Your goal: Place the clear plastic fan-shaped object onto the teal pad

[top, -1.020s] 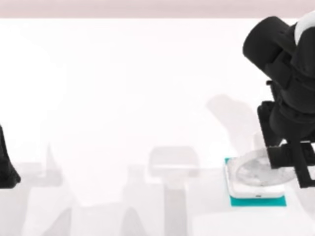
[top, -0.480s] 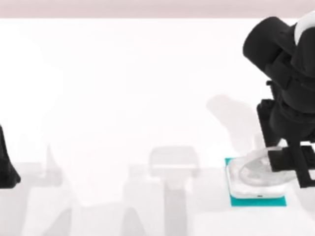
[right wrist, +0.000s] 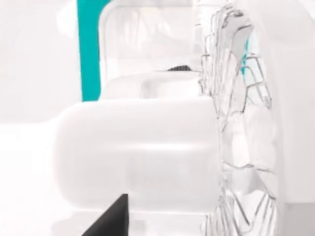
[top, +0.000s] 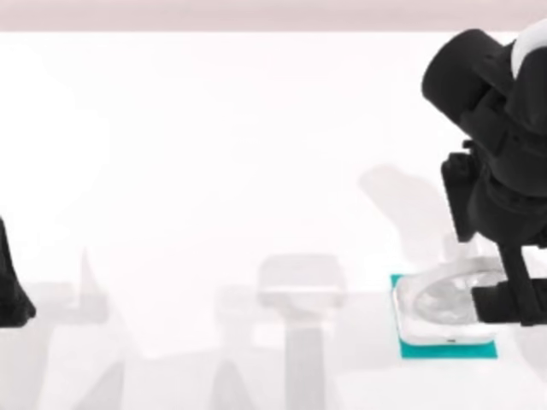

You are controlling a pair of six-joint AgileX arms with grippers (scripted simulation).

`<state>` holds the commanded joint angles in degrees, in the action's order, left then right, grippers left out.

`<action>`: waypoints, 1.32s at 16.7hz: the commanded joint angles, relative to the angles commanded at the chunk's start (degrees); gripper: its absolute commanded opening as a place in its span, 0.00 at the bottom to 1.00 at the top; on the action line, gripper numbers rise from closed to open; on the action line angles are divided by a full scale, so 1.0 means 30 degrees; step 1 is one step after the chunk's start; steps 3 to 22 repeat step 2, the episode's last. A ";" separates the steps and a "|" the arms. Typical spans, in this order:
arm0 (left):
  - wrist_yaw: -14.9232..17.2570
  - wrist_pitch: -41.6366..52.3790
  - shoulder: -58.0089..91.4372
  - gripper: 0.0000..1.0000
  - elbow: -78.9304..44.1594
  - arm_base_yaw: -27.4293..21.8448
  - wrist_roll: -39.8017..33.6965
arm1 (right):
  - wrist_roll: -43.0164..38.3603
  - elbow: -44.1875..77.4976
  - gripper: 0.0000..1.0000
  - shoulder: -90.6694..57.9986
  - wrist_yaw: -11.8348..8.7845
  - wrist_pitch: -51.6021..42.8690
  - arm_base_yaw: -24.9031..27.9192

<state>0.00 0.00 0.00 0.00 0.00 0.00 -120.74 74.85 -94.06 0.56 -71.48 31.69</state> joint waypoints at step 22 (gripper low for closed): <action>0.0000 0.0000 0.0000 1.00 0.0000 0.0000 0.0000 | 0.0000 0.0000 1.00 0.0000 0.0000 0.0000 0.0000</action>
